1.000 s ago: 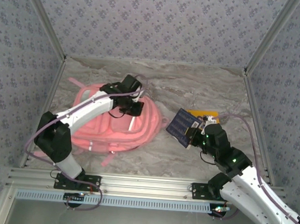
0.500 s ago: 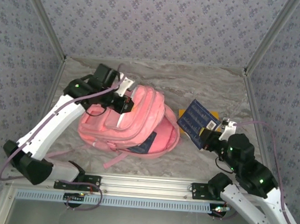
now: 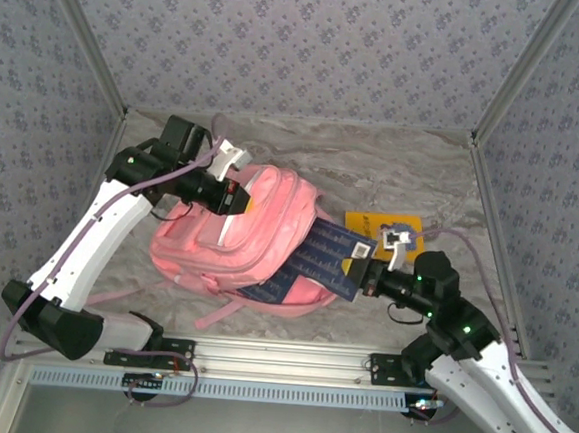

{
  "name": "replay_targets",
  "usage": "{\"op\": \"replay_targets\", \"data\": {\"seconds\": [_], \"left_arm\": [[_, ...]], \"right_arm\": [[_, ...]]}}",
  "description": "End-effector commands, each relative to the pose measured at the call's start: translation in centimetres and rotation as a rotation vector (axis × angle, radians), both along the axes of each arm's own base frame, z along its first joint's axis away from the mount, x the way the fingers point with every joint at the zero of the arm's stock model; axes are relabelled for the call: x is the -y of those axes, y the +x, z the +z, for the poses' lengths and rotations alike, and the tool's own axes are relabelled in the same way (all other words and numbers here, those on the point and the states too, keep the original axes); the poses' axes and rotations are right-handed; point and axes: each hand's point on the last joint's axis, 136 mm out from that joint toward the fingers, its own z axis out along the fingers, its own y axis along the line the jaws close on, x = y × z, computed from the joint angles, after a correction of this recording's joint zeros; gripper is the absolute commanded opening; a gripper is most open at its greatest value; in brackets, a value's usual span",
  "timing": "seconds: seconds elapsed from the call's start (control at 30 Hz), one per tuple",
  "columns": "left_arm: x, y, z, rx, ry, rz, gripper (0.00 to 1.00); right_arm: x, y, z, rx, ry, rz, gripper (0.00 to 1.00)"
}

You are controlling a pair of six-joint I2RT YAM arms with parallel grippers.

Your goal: Pack the student bag

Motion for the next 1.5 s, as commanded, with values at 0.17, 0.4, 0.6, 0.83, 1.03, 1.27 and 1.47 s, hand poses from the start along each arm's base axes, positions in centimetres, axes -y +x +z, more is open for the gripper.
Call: {"op": "replay_targets", "data": {"seconds": [0.17,0.4,0.6,0.83,1.03,1.27,1.47], "left_arm": [[1.7,-0.6,7.1,0.164,-0.260,-0.080,0.00],[1.7,-0.8,7.1,0.151,-0.288,-0.077,0.00],[1.6,-1.1,7.8,0.161,-0.304,-0.071,0.00],[1.4,-0.5,8.4,0.163,-0.321,-0.036,0.00],[0.4,0.5,8.3,0.171,-0.340,0.039,0.00],[-0.6,1.5,8.2,0.172,-0.351,0.103,0.00],[-1.5,2.3,7.6,0.169,-0.330,0.163,0.00]], "right_arm": [[-4.7,1.1,2.3,0.051,0.265,0.127,0.00],[-9.2,3.5,1.6,0.048,0.266,0.155,0.00],[-14.9,5.9,-1.1,-0.038,0.189,0.184,0.00],[-20.1,9.7,-5.0,-0.110,0.041,0.028,0.09],[-23.0,11.6,-6.5,-0.140,-0.033,0.005,0.45],[-21.1,11.1,-2.2,0.007,0.051,0.049,0.79],[-17.4,10.1,-1.0,0.071,0.019,0.026,0.85]]}}
